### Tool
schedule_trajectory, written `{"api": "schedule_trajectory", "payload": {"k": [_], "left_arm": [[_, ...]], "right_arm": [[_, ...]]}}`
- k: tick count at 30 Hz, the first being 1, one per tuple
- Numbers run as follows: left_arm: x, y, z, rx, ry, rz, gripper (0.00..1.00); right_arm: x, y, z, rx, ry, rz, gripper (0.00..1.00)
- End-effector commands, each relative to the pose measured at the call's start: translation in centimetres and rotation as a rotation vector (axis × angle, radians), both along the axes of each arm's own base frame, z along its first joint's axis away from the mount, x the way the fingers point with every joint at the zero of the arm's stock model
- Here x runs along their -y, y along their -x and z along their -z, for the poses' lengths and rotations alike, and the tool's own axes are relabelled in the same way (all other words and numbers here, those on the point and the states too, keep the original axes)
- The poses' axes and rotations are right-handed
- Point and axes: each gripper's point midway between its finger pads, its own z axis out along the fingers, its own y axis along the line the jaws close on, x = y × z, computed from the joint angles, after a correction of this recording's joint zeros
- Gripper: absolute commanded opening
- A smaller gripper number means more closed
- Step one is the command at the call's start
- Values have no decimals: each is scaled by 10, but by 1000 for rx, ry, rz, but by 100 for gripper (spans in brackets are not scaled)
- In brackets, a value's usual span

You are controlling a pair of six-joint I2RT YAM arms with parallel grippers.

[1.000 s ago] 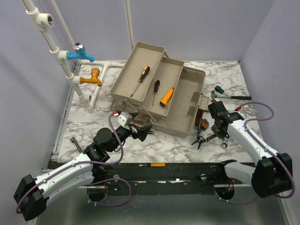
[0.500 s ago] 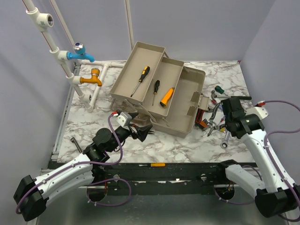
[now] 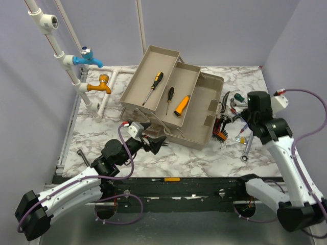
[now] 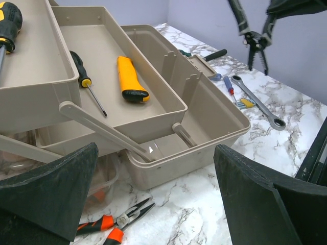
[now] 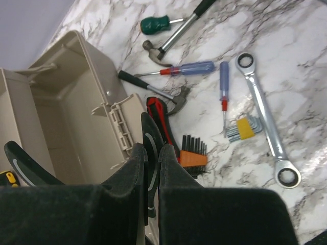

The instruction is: Pack the tool kit

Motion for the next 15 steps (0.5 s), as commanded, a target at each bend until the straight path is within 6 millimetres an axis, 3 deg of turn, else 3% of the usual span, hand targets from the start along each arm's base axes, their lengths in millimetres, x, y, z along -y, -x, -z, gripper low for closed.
{"api": "schedule_trajectory", "payload": {"k": [1,8,11,15], "left_arm": [[5,4,-10,17,9,30,99],[4,4,-10,20,9,26,99],[5,3,-9,14,4,28,99],[7,1,-7,6,-5,28,99]], "right_arm": [[-33,-44,14,-59,-111,-55,1],[-57,-73,70,-237,-210,-16,1],[-72,-82,79,-197,-271,-42,1],[-86,-89,77,-175,-270,-55,1]]}}
